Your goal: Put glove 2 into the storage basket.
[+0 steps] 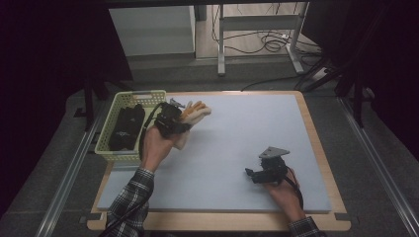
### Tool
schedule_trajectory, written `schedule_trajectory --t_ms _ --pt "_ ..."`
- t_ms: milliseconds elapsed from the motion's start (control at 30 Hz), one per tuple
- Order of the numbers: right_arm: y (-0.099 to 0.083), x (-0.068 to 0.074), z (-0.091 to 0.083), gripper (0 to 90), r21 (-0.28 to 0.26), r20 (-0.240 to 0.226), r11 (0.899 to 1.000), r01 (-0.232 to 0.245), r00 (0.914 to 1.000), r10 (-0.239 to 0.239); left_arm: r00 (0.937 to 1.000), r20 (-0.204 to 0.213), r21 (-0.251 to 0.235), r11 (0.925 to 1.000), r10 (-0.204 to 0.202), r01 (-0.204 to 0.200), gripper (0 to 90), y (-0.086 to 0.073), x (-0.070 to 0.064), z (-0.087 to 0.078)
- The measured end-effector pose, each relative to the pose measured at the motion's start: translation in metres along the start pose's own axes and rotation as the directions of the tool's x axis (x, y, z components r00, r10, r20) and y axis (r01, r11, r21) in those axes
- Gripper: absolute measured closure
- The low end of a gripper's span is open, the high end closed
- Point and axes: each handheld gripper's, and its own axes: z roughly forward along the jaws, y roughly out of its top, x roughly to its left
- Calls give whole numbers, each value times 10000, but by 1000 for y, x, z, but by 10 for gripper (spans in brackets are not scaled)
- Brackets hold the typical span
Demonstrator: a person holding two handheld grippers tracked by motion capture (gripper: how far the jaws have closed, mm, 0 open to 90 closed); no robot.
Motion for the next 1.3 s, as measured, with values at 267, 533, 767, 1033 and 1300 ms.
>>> schedule_trajectory --t_ms 267,533,767,1033,1300 --pt "0 0 0 169 -20 2 10000 -3 10000 3 9940 -847 -202 9975 -697 682 683 -3 36 -20" --pt "0 0 0 169 -17 -3 10000 -7 10000 7 9663 -1790 -426 9827 -1849 1801 678 -20 85 -41" --pt "0 0 0 169 -30 5 10000 6 10000 -6 9349 -2202 -310 9600 -2783 2784 674 -41 125 -30" --pt "0 1 0 169 -46 20 10000 15 10000 -15 9221 -2248 293 9437 -3150 3295 665 -53 139 6" --pt "0 1 0 169 -48 22 10000 20 10000 -19 9226 -2632 1692 9280 -2822 3321 651 -50 138 48"
